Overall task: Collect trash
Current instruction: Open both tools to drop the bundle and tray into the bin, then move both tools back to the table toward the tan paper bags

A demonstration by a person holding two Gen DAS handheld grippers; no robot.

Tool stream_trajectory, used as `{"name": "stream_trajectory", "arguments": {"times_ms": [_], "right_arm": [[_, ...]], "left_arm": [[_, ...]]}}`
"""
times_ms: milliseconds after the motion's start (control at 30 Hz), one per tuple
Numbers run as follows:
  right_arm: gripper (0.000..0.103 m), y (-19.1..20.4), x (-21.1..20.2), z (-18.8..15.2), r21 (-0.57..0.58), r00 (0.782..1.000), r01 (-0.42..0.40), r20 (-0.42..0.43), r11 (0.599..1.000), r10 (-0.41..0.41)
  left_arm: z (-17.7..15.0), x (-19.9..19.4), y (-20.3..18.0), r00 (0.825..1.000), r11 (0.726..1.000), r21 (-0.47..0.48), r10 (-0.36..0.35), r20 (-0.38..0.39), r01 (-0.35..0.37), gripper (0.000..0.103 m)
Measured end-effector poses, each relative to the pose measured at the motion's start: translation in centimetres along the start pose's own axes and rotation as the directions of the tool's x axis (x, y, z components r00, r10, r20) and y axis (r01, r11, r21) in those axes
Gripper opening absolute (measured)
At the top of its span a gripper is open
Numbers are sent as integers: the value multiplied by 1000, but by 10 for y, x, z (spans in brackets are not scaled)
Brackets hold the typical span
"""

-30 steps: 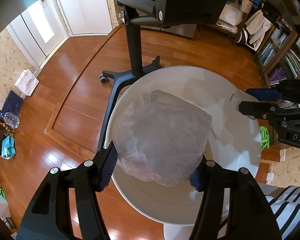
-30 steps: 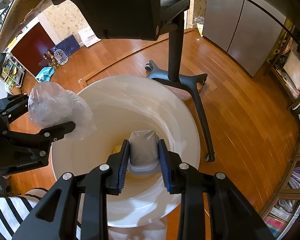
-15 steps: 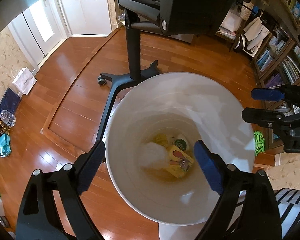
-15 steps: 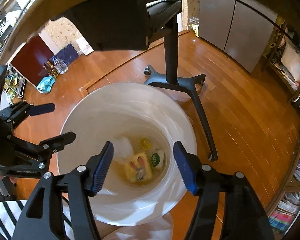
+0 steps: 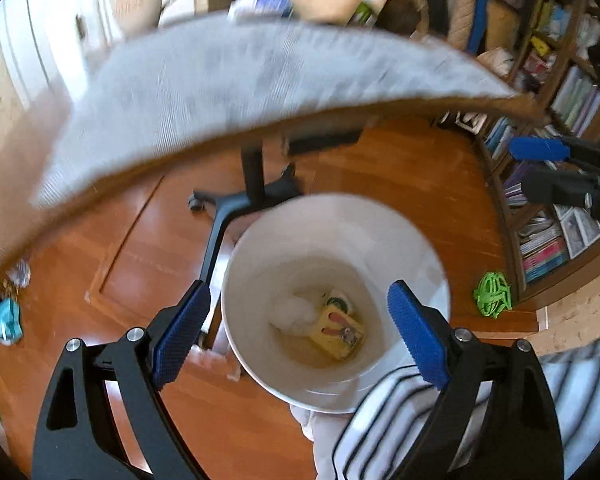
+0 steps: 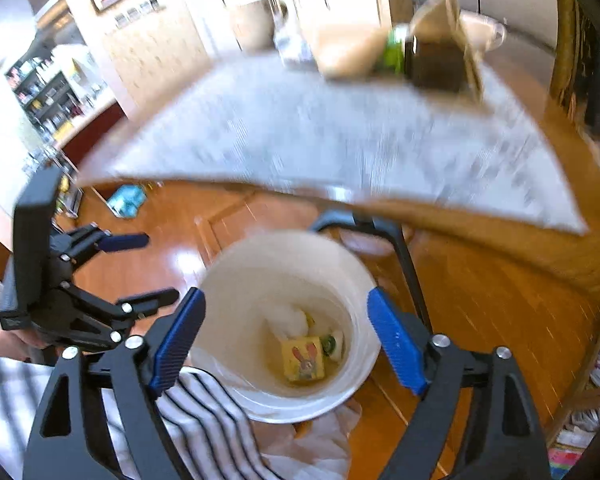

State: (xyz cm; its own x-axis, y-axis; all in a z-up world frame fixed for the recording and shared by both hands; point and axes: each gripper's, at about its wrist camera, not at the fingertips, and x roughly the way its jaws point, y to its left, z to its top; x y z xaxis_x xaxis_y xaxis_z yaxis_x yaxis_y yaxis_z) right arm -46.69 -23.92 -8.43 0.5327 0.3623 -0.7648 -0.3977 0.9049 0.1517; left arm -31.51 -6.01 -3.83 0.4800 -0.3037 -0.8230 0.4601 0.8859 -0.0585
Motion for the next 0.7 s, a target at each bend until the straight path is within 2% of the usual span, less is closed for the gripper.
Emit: {"name": "stream_trajectory", "arguments": {"times_ms": [100,133,200,267,333,400,533,633,700], "right_arm": [[89,-5,-24,17,8,995,40,94,999,-41],[93,-9,-30,26,20,988,76,134,997,-78],[98,-18,-37,40,48,968,139,206,989,-146],[99,-30,-37,52,73,953,183,233,980,-195],[99,-43,-32,64,89,945,206,240,975,-222],[99,-58,-24,77,112,941,221,238,969,-242],[99,-78,7,96,148,951,199,211,969,-227],[94,-85,29,107,131,954,221,177,966,-242],[86,-89,40,110,118,960,219,152,968,-236]], "left_arm": [[16,-27,-5,997,1000,2,-15,72,15,96],[21,-34,-5,995,1000,-2,-15,100,16,100],[36,-51,-6,984,1000,-6,-19,175,20,101],[51,-62,-7,975,999,-9,-40,220,43,101],[65,-65,-6,968,1000,-7,-25,251,28,101],[79,-61,-7,960,1000,2,25,278,-27,101],[110,-45,-9,945,994,-3,102,310,-107,101],[135,-30,-6,944,996,-3,86,318,-90,101],[150,-21,-3,947,997,-6,73,314,-75,101]]}}
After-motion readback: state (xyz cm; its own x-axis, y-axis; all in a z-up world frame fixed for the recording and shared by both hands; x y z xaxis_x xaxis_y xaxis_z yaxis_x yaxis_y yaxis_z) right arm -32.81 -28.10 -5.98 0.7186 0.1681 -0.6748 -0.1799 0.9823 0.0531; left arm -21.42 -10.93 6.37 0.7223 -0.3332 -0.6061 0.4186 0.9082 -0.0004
